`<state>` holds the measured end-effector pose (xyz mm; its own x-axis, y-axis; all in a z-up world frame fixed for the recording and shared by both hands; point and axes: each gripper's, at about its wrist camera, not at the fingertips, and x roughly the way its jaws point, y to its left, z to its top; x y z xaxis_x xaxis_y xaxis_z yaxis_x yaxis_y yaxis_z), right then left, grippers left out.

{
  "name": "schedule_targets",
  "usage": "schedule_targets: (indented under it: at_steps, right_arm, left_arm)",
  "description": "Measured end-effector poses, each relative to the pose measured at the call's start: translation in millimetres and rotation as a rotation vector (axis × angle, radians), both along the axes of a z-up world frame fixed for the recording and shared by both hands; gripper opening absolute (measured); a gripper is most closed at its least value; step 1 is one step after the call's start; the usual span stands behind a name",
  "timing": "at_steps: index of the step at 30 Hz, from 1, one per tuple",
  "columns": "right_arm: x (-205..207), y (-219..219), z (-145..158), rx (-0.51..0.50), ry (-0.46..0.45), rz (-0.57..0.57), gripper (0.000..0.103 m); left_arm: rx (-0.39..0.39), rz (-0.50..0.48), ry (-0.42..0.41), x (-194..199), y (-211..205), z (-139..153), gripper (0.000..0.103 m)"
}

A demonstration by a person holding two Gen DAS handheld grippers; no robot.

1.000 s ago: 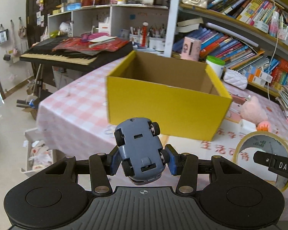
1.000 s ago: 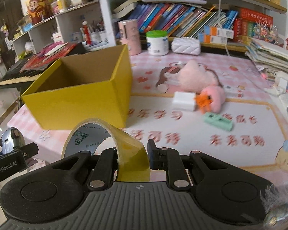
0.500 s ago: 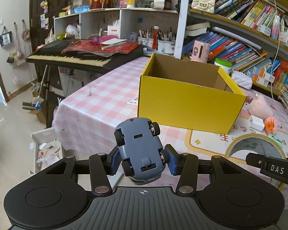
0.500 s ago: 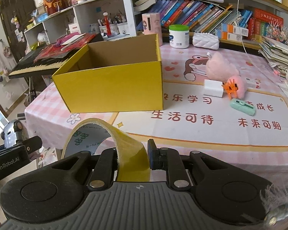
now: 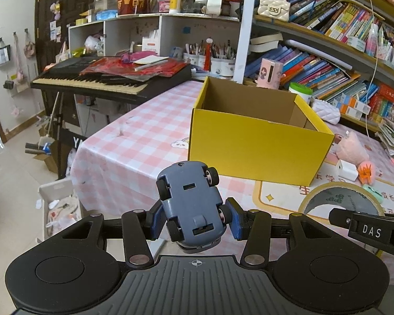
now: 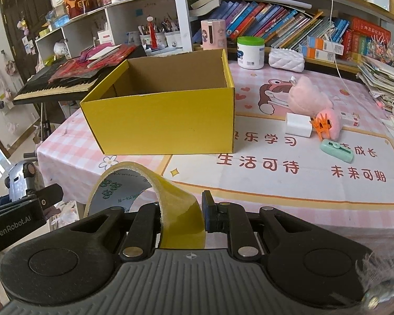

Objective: Organize objects
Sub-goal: 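Carry the tape roll and toy car in both tools over the yellow box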

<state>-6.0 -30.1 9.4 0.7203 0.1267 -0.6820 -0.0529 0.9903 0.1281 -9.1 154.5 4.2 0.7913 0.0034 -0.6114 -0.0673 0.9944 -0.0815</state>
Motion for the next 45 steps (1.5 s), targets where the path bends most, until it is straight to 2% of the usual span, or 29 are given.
schedule_targets:
  at_steps: [7, 11, 15, 19, 22, 27, 36, 40, 45]
  right_arm:
    - [15.6, 4.3, 3.5, -0.008, -0.003, 0.016, 0.015]
    - [29.0, 4.2, 8.6, -0.013, -0.039, 0.022, 0.015]
    - [47.1, 1.0, 26.3, -0.003, -0.141, 0.011, 0.015]
    - [76.6, -2.5, 48.6, -0.007, -0.282, -0.003, 0.015]
    - [103.2, -4.0, 56.7, -0.014, -0.323, -0.003, 0.015]
    - [146.0, -1.9, 45.5, -0.054, -0.281, 0.031, 0.015]
    - [197.8, 2.6, 8.5, -0.113, -0.184, 0.189, 0.014]
    - [212.3, -1.3, 3.8, -0.083, -0.194, 0.228, 0.015]
    - [230.9, -8.0, 2.5, -0.065, -0.197, 0.258, 0.015]
  left_arm:
    - [0.006, 0.003, -0.013, 9.0, 0.0, 2.6, 0.047]
    - [0.014, 0.008, -0.051, 22.1, -1.2, 11.5, 0.047]
    - [0.023, 0.006, -0.11, 40.0, -5.2, 25.7, 0.047]
    - [0.036, -0.001, -0.187, 61.5, -12.9, 40.4, 0.047]
    - [0.046, -0.008, -0.223, 81.9, -21.1, 48.0, 0.047]
    - [0.064, -0.006, -0.236, 109.3, -35.2, 49.5, 0.047]
    - [0.085, 0.025, -0.127, 157.3, -47.4, 28.0, 0.047]
    - [0.076, 0.037, -0.123, 168.8, -50.7, 22.7, 0.047]
    - [0.105, 0.048, -0.127, 178.6, -59.5, 24.0, 0.047]
